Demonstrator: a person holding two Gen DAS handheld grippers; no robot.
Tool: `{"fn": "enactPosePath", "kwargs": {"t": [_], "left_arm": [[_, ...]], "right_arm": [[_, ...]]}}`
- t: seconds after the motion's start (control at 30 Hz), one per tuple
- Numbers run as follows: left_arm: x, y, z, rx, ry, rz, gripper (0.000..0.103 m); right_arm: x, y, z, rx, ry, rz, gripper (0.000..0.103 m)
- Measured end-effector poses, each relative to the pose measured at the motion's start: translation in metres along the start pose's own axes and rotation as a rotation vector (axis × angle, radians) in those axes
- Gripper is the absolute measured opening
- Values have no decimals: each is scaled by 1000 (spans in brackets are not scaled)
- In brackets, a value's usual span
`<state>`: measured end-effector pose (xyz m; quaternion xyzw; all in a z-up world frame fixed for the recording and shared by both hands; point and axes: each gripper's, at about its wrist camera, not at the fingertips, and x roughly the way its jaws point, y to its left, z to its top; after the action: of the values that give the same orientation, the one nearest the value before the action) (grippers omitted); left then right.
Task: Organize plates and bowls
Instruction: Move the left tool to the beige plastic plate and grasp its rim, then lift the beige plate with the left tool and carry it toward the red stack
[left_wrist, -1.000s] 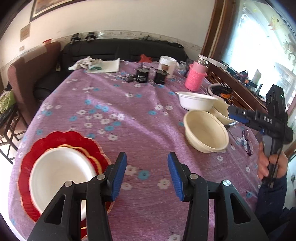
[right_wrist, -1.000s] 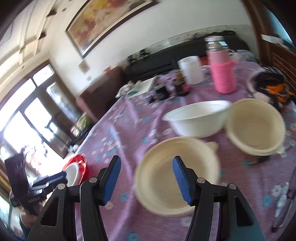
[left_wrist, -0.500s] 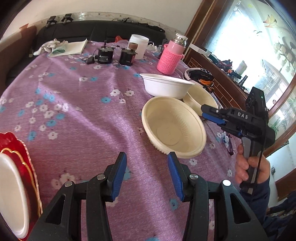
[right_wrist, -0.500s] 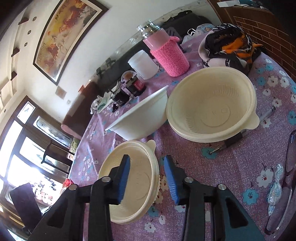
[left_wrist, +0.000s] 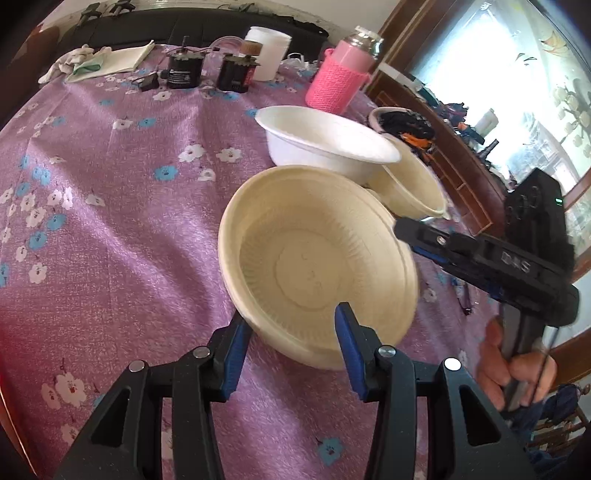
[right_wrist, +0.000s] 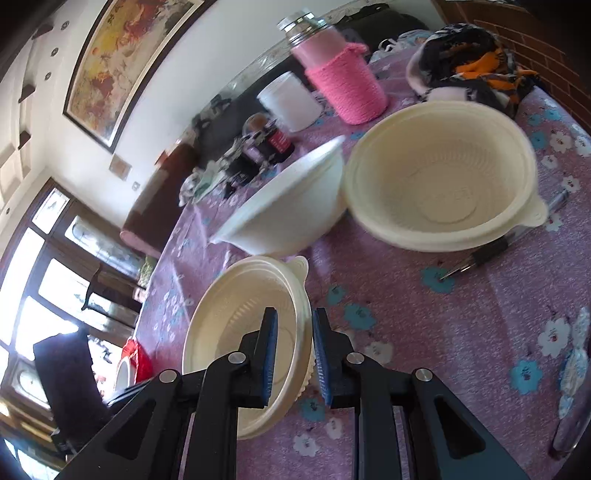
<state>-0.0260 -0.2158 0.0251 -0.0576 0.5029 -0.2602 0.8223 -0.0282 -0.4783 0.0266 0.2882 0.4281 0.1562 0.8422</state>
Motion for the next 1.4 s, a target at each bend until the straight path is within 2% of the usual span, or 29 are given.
{"fn": "enactPosePath", "kwargs": {"t": [0.17,0.5,0.67,0.8,0.87,0.93,1.13,1.4], "left_arm": [[-6,9,3,-7,-30,38,44],[-7,9,3,30,-72,108,44],[-1,5,1,61,-80,130,35],[2,3,-3,78,-104,155,27],[2,4,-4,70,-118,153,27],[1,5,-6,62,-128,157,27],[-1,10,-9,34,-131,110,27],[-19,7,-16,52,-169,168,27]], "right_arm": [[5,13,-5,-47,40,20,23],[7,11,-5,-45,11,-18,23],[8,19,-7,-95,4,-70,23],[12,28,-11,-146,0,-116,18],[13,33,-14,-175,-3,-136,14],[13,37,-15,-195,-8,-155,14],[16,37,-17,-186,-2,-142,14],[13,48,-21,-224,-22,-98,14]]}}
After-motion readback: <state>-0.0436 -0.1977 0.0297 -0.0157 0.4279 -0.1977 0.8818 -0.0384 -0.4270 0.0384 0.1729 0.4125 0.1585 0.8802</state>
